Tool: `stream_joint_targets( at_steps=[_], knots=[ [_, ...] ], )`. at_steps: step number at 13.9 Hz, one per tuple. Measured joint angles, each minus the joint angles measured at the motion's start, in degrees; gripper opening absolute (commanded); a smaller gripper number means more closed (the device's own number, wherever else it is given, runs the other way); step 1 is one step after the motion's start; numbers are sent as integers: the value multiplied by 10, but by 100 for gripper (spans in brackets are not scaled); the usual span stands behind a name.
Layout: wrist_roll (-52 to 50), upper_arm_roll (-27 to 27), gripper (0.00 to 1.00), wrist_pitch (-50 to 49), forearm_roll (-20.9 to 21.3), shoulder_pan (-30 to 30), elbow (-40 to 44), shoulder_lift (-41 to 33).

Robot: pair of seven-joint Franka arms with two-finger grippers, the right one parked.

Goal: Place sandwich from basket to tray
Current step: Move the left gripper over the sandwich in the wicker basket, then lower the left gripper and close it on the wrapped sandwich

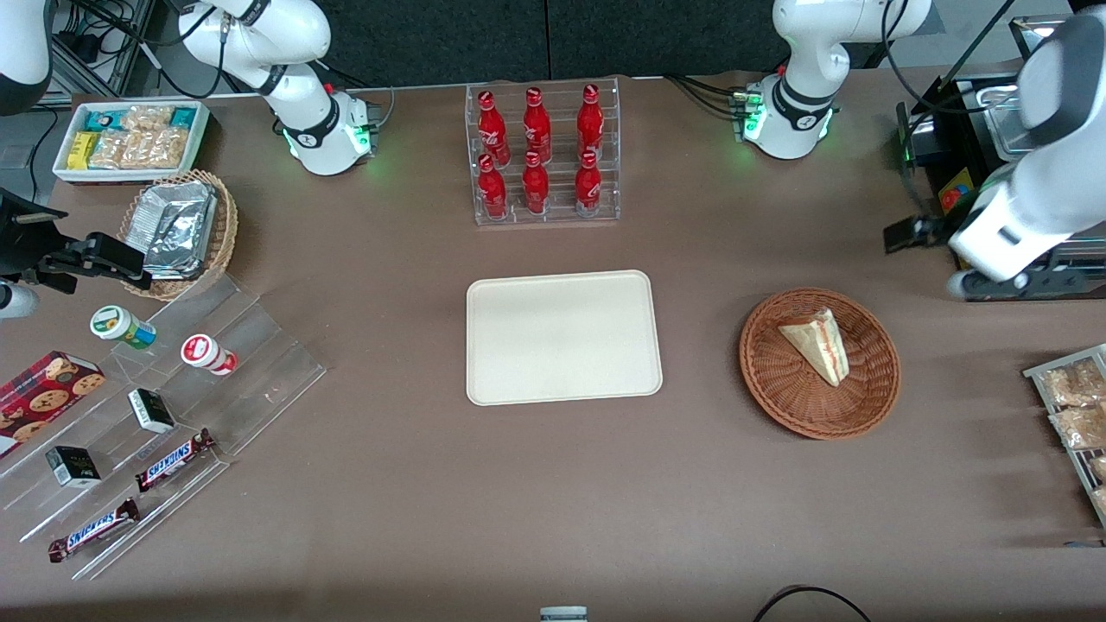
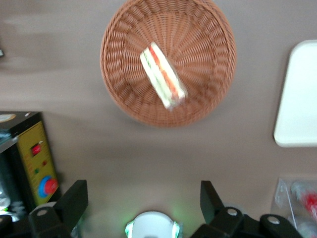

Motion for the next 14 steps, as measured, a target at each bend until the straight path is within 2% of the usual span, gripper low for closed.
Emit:
stream_joint_targets(
  at_steps=[6,10,14],
  knots=[
    [-179,-1,100,308,-1,-2,-226,-23],
    [-274,-4,100,440,-1,-14,-305,-15],
    [-294,-4,100,517,-1,-20,-338,15]
  ],
)
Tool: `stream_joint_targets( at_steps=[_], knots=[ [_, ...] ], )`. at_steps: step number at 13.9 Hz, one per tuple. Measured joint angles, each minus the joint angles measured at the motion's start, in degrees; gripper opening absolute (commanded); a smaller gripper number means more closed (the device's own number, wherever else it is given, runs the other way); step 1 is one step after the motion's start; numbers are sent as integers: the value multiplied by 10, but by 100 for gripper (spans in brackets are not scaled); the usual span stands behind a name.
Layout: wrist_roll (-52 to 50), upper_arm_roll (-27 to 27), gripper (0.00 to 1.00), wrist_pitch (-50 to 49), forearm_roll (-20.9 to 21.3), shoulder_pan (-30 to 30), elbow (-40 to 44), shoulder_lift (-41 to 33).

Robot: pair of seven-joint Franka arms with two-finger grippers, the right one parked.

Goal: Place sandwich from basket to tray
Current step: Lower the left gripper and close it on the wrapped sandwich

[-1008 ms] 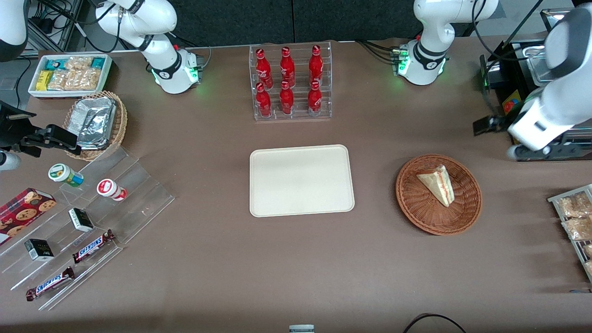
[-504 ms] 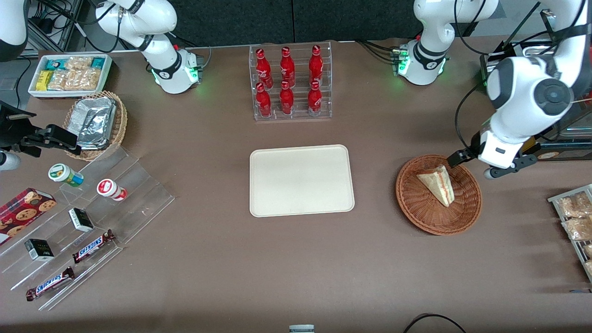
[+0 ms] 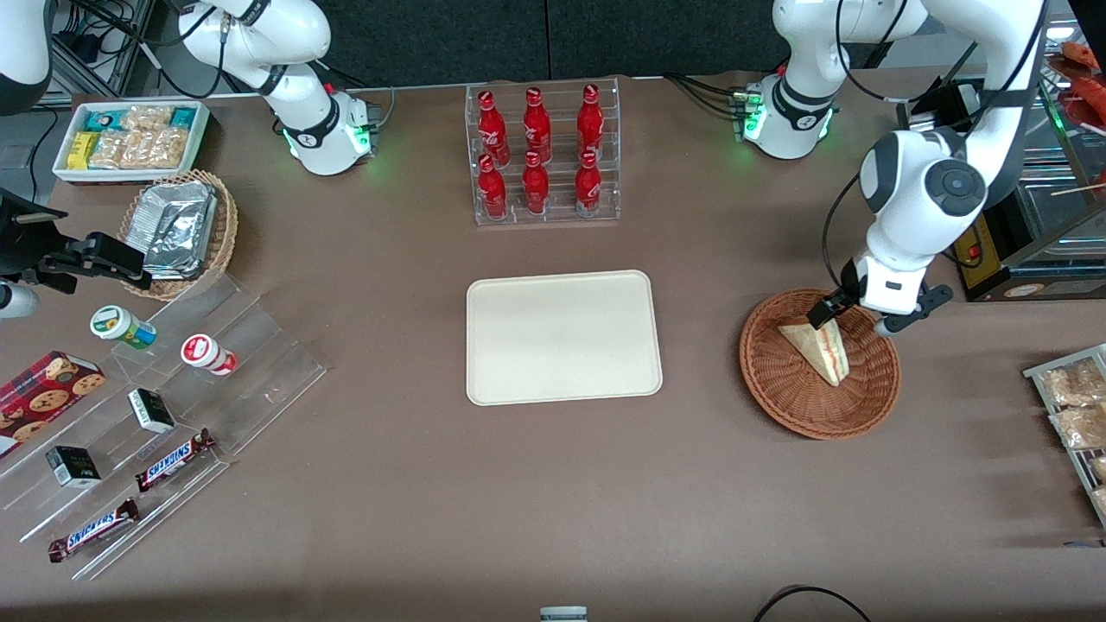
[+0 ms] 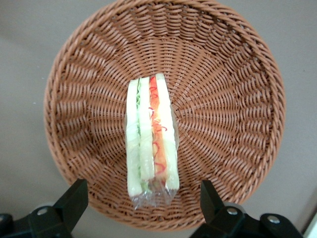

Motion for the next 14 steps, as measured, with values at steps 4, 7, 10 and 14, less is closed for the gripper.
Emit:
stream_joint_targets(
  at_steps=[4,7,10,14],
  knots=[
    [-23,0,100,36,0,-9,0,32],
    [-25,0,92,37,0,-12,0,37],
    [-25,1,92,38,3,-12,0,40],
    [-25,1,37,41,11,-12,0,49]
  ],
)
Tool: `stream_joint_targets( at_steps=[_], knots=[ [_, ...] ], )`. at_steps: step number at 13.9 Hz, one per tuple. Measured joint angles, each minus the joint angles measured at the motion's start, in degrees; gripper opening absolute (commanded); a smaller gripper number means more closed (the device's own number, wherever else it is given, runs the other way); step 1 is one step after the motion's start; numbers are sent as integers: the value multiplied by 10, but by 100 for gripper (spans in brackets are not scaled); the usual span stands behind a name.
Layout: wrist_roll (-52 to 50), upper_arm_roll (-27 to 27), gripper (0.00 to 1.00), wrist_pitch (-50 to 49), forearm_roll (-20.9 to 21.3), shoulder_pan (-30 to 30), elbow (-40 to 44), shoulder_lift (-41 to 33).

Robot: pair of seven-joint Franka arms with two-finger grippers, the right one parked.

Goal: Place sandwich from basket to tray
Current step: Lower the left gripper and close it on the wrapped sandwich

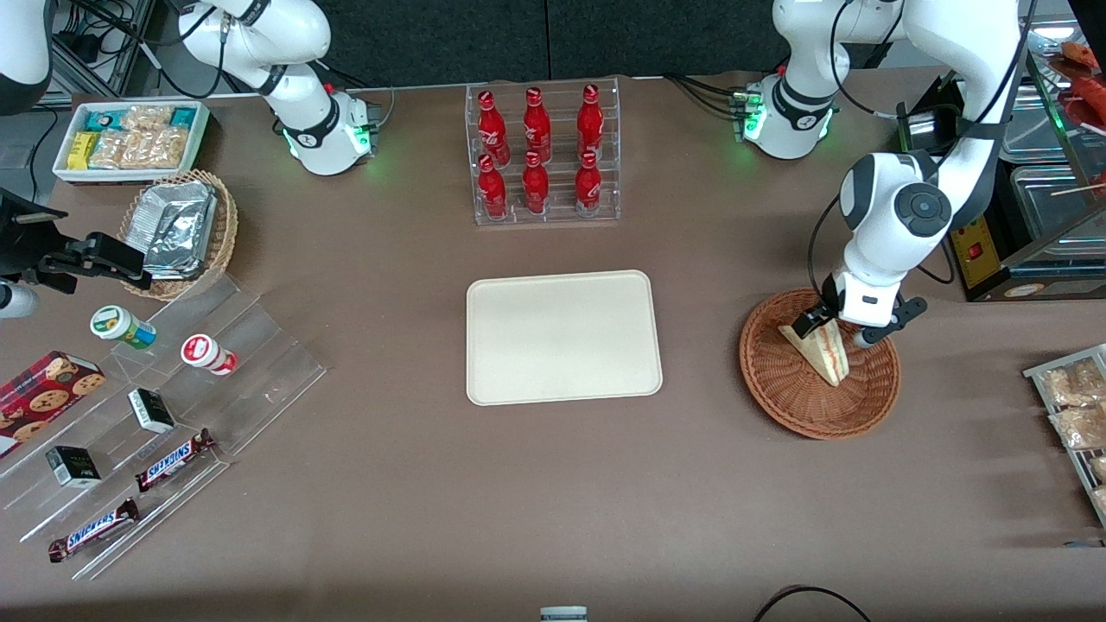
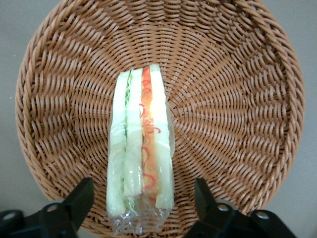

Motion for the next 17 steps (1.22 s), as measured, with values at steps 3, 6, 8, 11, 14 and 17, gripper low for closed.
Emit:
stream_joint_targets(
  at_steps=[3,6,8,11,14,17],
  knots=[
    [0,0,0,7,1,0,0,11],
    [0,0,0,9,3,0,2,11],
    [0,0,0,10,3,0,6,10],
    [0,-1,0,7,8,-1,14,5],
    [4,-14,0,-86,12,-2,58,-11],
    [3,-48,0,-276,12,-4,160,-28]
  ],
)
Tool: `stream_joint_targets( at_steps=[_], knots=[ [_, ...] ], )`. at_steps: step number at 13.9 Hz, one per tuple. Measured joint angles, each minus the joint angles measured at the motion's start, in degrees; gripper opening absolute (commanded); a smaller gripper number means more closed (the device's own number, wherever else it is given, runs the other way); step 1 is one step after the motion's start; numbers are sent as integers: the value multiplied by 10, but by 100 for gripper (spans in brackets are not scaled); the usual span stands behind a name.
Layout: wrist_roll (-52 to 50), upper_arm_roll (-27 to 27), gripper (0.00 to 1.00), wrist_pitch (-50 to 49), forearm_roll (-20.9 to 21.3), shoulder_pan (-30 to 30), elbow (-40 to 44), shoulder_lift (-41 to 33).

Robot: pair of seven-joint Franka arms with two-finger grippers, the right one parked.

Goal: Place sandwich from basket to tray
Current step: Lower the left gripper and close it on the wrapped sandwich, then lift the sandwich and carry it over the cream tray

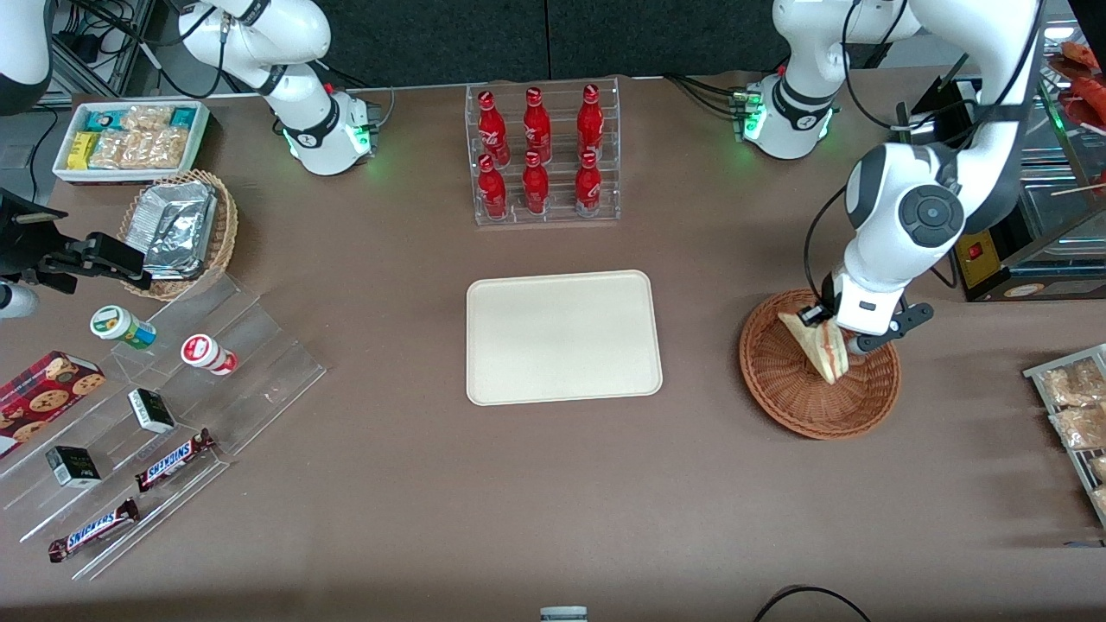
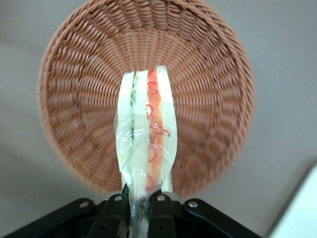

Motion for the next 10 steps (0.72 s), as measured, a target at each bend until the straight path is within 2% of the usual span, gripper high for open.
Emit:
stream_joint_targets(
  at_steps=[2,4,8,10],
  knots=[
    [-1,-31,0,-95,0,-4,65,-7],
    [-9,-67,0,-128,-1,-11,94,-8],
    [-85,-146,0,-119,-2,-38,111,22],
    [-136,-160,0,-91,-2,-77,128,56]
  ],
)
